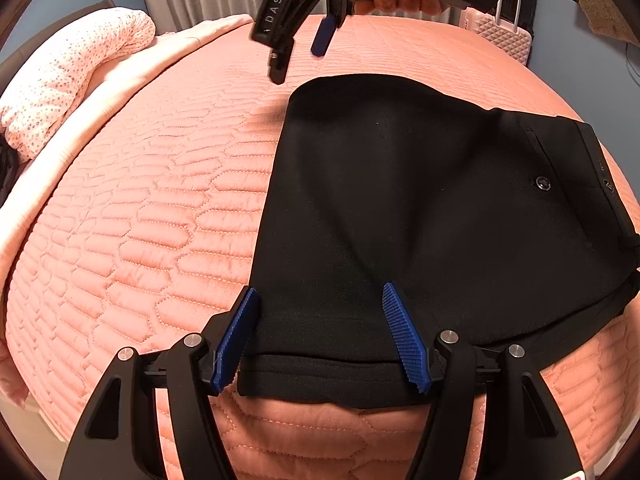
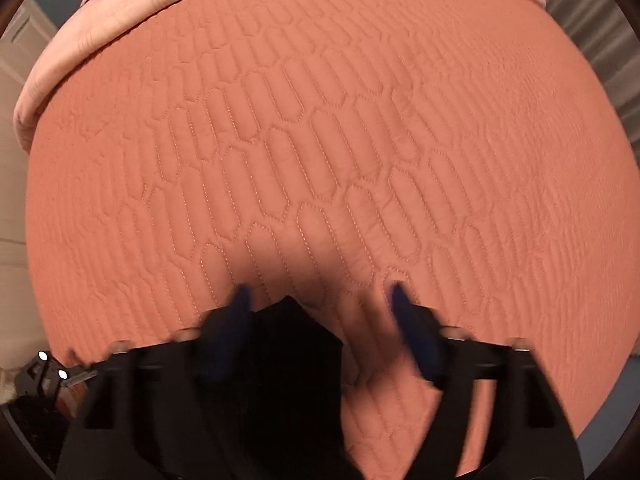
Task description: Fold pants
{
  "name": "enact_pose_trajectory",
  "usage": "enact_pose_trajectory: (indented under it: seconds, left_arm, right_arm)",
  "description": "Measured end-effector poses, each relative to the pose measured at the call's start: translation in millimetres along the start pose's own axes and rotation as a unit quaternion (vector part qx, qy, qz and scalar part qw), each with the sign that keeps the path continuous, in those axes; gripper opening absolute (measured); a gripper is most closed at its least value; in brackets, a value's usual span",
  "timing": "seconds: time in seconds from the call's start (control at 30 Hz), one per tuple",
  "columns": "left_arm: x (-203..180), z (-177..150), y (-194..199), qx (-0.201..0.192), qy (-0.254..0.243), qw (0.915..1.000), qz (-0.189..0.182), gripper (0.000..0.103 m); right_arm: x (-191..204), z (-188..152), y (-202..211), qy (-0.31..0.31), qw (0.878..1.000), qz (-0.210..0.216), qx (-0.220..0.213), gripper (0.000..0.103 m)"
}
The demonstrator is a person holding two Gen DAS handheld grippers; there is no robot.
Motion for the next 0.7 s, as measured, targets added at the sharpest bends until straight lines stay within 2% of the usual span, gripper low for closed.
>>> enact_pose_trajectory:
  seconds: [0.03,0.07,0.1,0.13,0.2,0.23,0.27,0.3,0.33,0.37,0.4,0.43,0.5,0.53,0.57,0.6,0.63,0.67,0.7]
  left_arm:
    - [0,0,0,0.000,0.000,1.0000,0.000,0.063]
    - [0,0,0,0.000,0.000,1.0000,0.000,0.063]
    - [0,0,0,-0.001,0.000,1.0000,0.000,0.063]
    - [-1,0,0,-0.001,-0.001,1.0000,0.001,0.063]
    - [-1,-1,0,-0.001,0.000,1.0000,0.002,0.063]
    - [-2,0,0,-0.002,-0.001,1.0000,0.003,0.063]
    - [-3,0,0,-0.002,-0.001,1.0000,0.003,0.063]
    - [-3,-1,-1,0.000,0.000,1.0000,0.004,0.063]
    - [-3,-1,-1,-0.002,0.000,1.0000,0.004,0.063]
    - [-4,-1,-1,-0.002,0.000,1.0000,0.004,0.063]
    - [-4,-1,-2,-0.001,0.000,1.0000,0.003,0.063]
    - [-4,-1,-2,0.000,0.001,1.0000,0.002,0.063]
    - [-4,0,-2,0.002,0.003,1.0000,0.001,0.063]
    - [-2,1,-2,0.004,0.005,1.0000,-0.001,0.063]
    - [-1,2,-2,0.005,0.006,1.0000,-0.002,0.063]
    - [0,2,-2,0.006,0.006,1.0000,-0.003,0.063]
    - [1,3,-2,0.007,0.006,0.9999,-0.007,0.063]
    - [3,4,-2,0.008,0.007,0.9999,-0.010,0.064]
    - [4,4,-2,0.009,0.008,0.9998,-0.012,0.064]
  right_arm:
    - [5,-1,-7,0.016,1.000,-0.004,0.017,0.082]
    - [8,-4,-15,0.022,0.999,-0.005,0.034,0.076]
    - [10,-7,-21,0.016,0.998,0.019,0.051,0.049]
    - [11,-8,-26,-0.011,0.996,0.058,0.059,0.032]
    - [0,-8,-29,-0.024,0.998,0.036,0.056,0.009]
    - [-11,-5,-29,-0.050,0.997,0.031,0.053,0.007]
    - [-28,-5,-31,-0.073,0.996,-0.006,0.051,0.000]
    - [-55,-8,-32,-0.087,0.990,-0.094,0.055,0.000]
    - [-78,-13,-28,-0.113,0.984,-0.129,0.049,0.000]
    - [-90,-17,-19,-0.152,0.982,-0.114,0.021,0.000]
    - [-96,-23,1,-0.199,0.978,-0.062,-0.030,0.000]
    - [-95,-29,15,-0.216,0.974,-0.040,-0.057,0.000]
    - [-85,-44,50,-0.220,0.968,-0.046,-0.110,0.000]
    - [-69,-67,67,-0.229,0.962,-0.046,-0.142,0.000]
    - [-61,-94,77,-0.249,0.954,-0.047,-0.162,0.008]
    - [-45,-121,78,-0.276,0.943,-0.054,-0.177,0.016]
    - [-44,-169,83,-0.316,0.927,-0.066,-0.191,0.019]
    - [-57,-198,70,-0.343,0.917,-0.072,-0.193,0.021]
    - [-44,-233,64,-0.366,0.908,-0.076,-0.187,0.021]
Point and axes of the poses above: each gripper's, at about its wrist camera, not at the fingertips, and y roughly against the way its jaws point, x to its left, z to its top, the point moved 5 cm from there along -y, roughly the way its jaws point, and after that the axes turned 1 degree about z, right-handed, at the moved point
